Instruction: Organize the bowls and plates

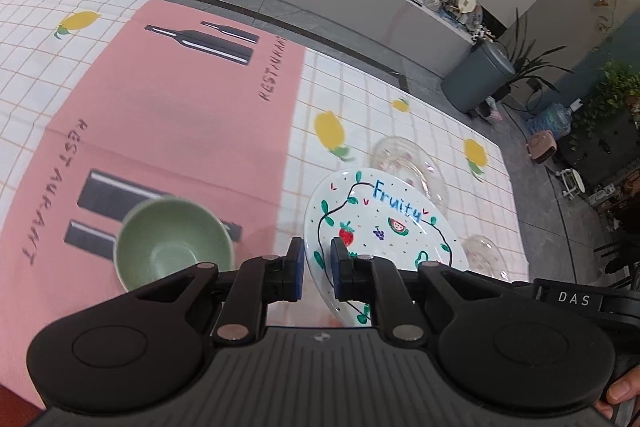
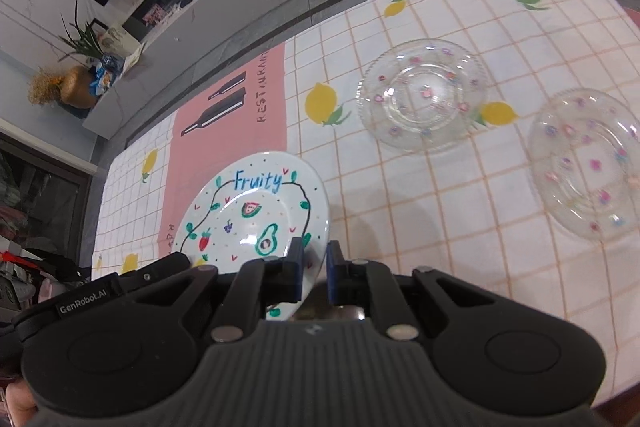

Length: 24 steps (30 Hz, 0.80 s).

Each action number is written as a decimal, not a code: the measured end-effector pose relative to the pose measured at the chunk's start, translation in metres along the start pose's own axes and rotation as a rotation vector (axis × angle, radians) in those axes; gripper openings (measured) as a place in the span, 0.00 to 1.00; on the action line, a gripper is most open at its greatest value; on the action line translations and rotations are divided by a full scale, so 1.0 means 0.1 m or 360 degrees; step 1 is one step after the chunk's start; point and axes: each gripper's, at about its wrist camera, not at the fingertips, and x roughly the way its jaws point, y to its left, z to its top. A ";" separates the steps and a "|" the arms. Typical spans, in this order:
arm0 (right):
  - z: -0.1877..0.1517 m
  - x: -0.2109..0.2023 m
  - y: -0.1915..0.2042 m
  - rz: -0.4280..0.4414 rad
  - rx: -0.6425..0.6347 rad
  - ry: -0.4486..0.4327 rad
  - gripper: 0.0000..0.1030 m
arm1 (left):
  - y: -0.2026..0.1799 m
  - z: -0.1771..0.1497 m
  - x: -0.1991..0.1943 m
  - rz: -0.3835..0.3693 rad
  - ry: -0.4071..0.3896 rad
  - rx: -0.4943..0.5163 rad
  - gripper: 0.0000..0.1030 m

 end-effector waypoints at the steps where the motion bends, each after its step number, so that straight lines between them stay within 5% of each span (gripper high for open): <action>1: -0.03 -0.03 -0.03 0.0005 0.0007 -0.0009 0.09 | -0.03 -0.05 -0.02 -0.0011 -0.0001 0.0004 0.14; 10: -0.39 -0.40 -0.38 -0.0007 0.0049 -0.0072 0.09 | -0.23 -0.46 -0.08 -0.0056 0.0039 0.0027 0.14; 24: -0.67 -0.43 -0.57 -0.0048 0.0043 -0.0068 0.09 | -0.24 -0.72 -0.02 -0.0045 0.0099 0.0035 0.14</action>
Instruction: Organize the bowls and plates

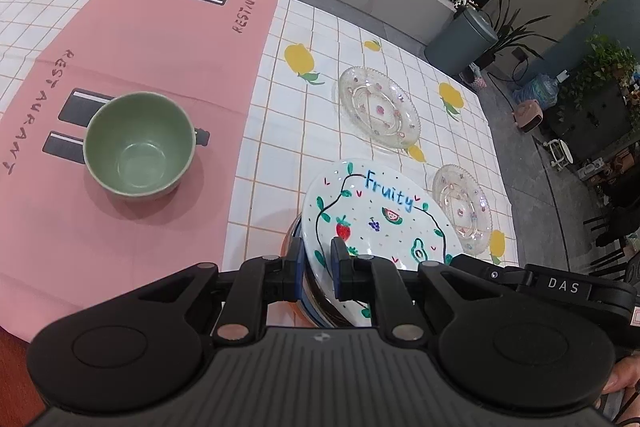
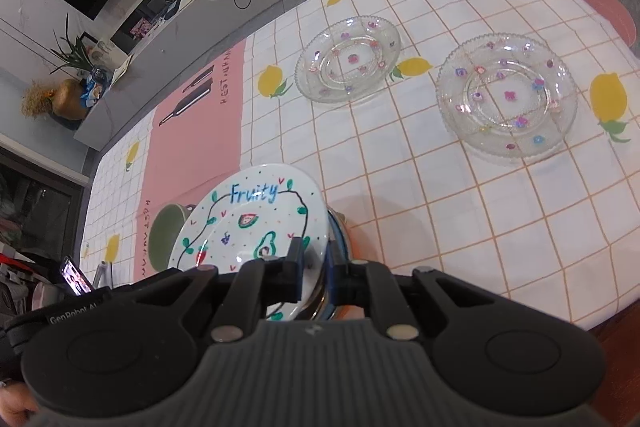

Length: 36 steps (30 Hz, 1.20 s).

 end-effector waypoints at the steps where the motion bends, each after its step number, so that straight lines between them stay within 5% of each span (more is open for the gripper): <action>1: 0.00 0.00 0.00 0.0001 -0.0001 -0.0003 0.09 | -0.01 0.00 0.00 0.0000 -0.0003 0.0005 0.14; 12: 0.04 -0.03 -0.02 0.0013 0.0015 -0.0017 0.09 | -0.05 0.07 0.01 0.0015 -0.0024 0.0033 0.14; 22: 0.36 0.08 0.11 0.0036 -0.0002 -0.0062 0.09 | 0.00 0.47 0.13 0.0000 -0.0052 0.0035 0.14; 36: 1.05 0.86 0.34 0.0042 -0.0093 0.0038 0.08 | 0.38 1.03 0.69 0.0098 -0.0012 -0.0084 0.14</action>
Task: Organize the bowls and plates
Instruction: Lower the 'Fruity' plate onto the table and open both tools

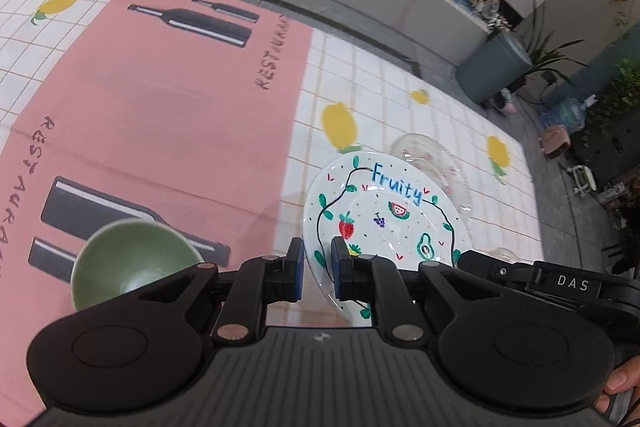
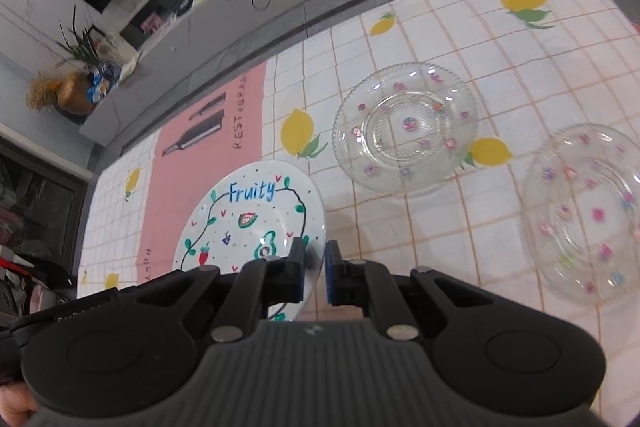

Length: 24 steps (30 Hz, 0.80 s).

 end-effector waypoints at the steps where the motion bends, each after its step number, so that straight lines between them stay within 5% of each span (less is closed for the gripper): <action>1: 0.04 0.09 -0.01 -0.0001 -0.0004 0.0019 0.08 | 0.03 0.02 0.05 0.0011 0.0010 -0.0011 0.14; 11: 0.25 0.73 -0.14 -0.0047 -0.0066 0.0235 0.08 | 0.12 0.05 0.46 0.0124 0.0119 -0.0028 0.15; 24: 0.16 1.04 -0.19 -0.0114 -0.0113 0.0331 0.09 | 0.03 -0.05 0.67 0.0326 0.0172 0.0156 0.15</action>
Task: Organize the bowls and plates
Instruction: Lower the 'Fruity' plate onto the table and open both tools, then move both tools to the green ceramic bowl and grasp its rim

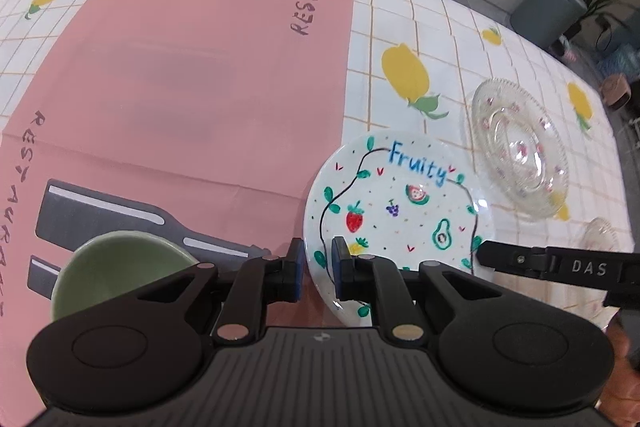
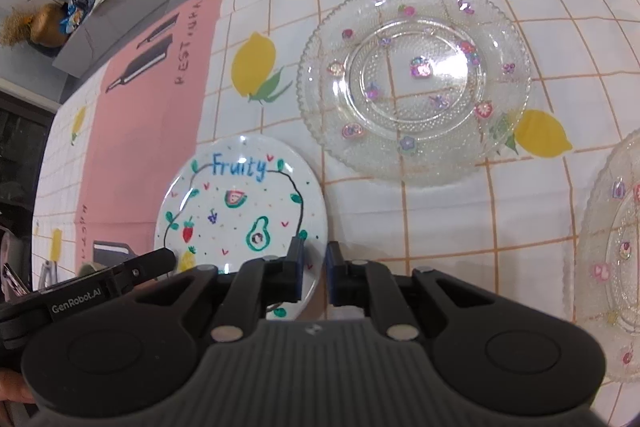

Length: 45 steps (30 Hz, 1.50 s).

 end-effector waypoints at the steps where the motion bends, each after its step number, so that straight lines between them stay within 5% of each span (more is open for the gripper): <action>1: 0.00 0.01 0.00 -0.0005 -0.0007 0.0003 0.09 | -0.02 0.00 0.00 0.0015 -0.0001 0.0015 0.15; 8: 0.00 0.02 0.03 -0.0019 -0.0036 0.0006 0.12 | -0.03 -0.01 -0.01 0.0029 -0.0014 0.0048 0.15; 11: -0.01 -0.03 0.08 -0.0092 -0.0079 -0.0026 0.21 | -0.02 -0.02 -0.15 0.0010 -0.0064 0.0057 0.15; 17: -0.04 -0.33 0.29 -0.0129 -0.0164 -0.0151 0.21 | 0.07 -0.10 -0.68 -0.0026 -0.0249 0.0152 0.34; 21: -0.11 -0.46 0.65 -0.0031 -0.0250 -0.0178 0.26 | 0.36 -0.12 -0.92 0.0028 -0.0304 0.0101 0.35; 26: -0.28 -0.39 1.18 0.0101 -0.0344 -0.0099 0.31 | 0.83 -0.14 -0.97 0.0066 -0.0259 0.0027 0.35; 31: -0.45 -0.09 1.57 0.0065 -0.0382 0.0037 0.35 | 1.10 -0.25 -0.93 0.0060 -0.0241 -0.0006 0.41; 42: -0.61 0.43 1.69 -0.0029 -0.0270 0.0215 0.34 | 1.28 -0.46 -0.63 -0.0017 -0.0135 -0.0053 0.42; 45: -0.65 0.51 1.68 -0.0030 -0.0238 0.0225 0.29 | 1.28 -0.49 -0.57 -0.0020 -0.0123 -0.0054 0.32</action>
